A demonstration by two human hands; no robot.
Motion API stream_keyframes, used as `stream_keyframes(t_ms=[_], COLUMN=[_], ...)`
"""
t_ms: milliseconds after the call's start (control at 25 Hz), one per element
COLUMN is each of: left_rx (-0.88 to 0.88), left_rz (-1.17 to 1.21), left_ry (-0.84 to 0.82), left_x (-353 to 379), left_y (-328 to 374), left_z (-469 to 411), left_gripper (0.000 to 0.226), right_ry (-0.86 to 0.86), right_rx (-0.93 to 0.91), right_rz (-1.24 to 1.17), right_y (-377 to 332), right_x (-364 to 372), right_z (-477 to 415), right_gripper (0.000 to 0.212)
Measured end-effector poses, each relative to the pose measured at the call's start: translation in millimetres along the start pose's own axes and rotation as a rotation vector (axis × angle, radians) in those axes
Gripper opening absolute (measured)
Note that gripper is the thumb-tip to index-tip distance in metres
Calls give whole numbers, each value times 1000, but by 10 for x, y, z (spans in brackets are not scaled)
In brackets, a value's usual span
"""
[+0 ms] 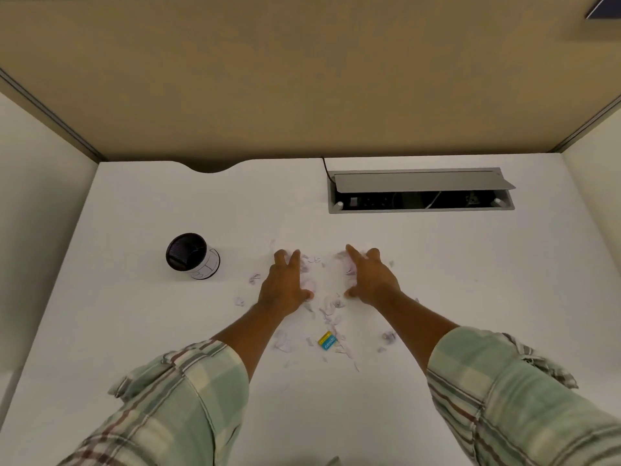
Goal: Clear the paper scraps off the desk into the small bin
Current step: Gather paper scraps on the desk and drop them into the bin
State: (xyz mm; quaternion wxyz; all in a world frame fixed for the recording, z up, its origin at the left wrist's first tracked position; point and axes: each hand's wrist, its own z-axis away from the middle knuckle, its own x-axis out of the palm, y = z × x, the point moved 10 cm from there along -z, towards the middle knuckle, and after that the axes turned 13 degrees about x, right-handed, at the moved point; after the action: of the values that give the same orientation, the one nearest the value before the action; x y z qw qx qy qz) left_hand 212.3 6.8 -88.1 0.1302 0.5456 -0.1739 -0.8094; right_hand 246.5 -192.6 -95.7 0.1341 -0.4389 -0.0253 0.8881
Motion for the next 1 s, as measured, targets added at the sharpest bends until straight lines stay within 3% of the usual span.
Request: stream_keyframes(t_ms=[160,240,440,680,1000], left_rx=[83,110,171,128,48], left_rz=[1,-14,-41,116,236], left_ry=[21,56,77,131,202], left_x=[78,110,210,175,110], left_y=[75,102,177,146,27], left_z=[32,98,194,280,435], left_gripper=[60,47,47,44,38], right_ry=[41,74,79,160,158], right_rx=[-79,-113,-186,-290,-215], right_rz=[98,135,120,236,68], right_y=[-154,-203,-284,-445,-351], right_x=[102,173,275,307,260], right_z=[8,79,264,451,479], right_gripper=[58,43,65,23,25])
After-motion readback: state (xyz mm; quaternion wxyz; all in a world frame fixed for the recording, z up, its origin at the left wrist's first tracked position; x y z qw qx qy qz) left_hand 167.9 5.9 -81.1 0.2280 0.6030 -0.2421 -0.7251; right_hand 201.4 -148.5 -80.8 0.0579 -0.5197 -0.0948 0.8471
